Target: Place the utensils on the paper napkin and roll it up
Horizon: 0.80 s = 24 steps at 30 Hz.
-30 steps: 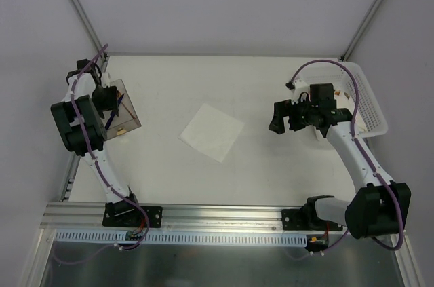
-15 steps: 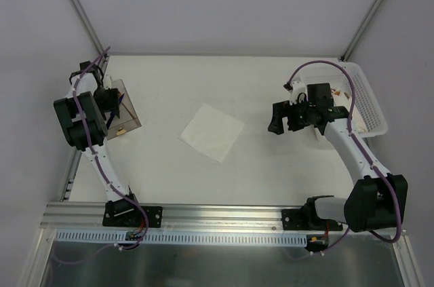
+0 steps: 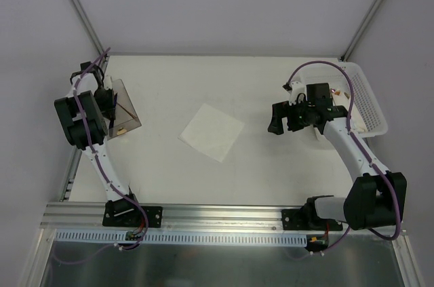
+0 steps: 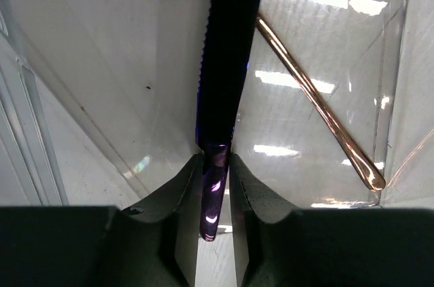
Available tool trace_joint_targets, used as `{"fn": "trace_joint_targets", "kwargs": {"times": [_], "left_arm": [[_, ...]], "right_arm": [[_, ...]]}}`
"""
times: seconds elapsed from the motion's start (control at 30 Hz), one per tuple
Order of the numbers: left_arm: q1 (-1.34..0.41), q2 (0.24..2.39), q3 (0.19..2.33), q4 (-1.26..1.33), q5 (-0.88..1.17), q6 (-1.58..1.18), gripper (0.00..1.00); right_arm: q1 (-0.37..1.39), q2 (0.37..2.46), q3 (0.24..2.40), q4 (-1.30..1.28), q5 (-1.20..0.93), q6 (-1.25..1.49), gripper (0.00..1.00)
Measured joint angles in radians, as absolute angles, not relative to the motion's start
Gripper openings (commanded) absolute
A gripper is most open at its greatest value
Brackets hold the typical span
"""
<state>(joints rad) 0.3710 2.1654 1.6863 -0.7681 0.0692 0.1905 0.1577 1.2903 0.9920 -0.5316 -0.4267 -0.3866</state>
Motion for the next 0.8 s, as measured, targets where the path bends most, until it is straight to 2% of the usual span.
{"fn": "trace_joint_targets", "kwargs": {"times": [0.07,0.17,0.47,0.8], "left_arm": [[0.365,2.165,1.686,-0.767,0.066,0.19,0.07],[0.358,2.165,1.684,-0.767,0.056,0.19,0.0],[0.352,2.135,1.671,-0.762,0.051,0.149,0.0],[0.319,1.953,1.67,-0.764,0.052,0.115,0.0]], "right_arm": [[0.158,1.291,0.992,-0.532,-0.427,-0.387,0.99],[0.158,1.291,0.992,-0.532,-0.427,-0.387,0.99],[0.158,1.291,0.992,-0.532,-0.428,-0.387,0.99],[0.158,1.29,0.992,-0.533,-0.428,-0.386,0.99]]}}
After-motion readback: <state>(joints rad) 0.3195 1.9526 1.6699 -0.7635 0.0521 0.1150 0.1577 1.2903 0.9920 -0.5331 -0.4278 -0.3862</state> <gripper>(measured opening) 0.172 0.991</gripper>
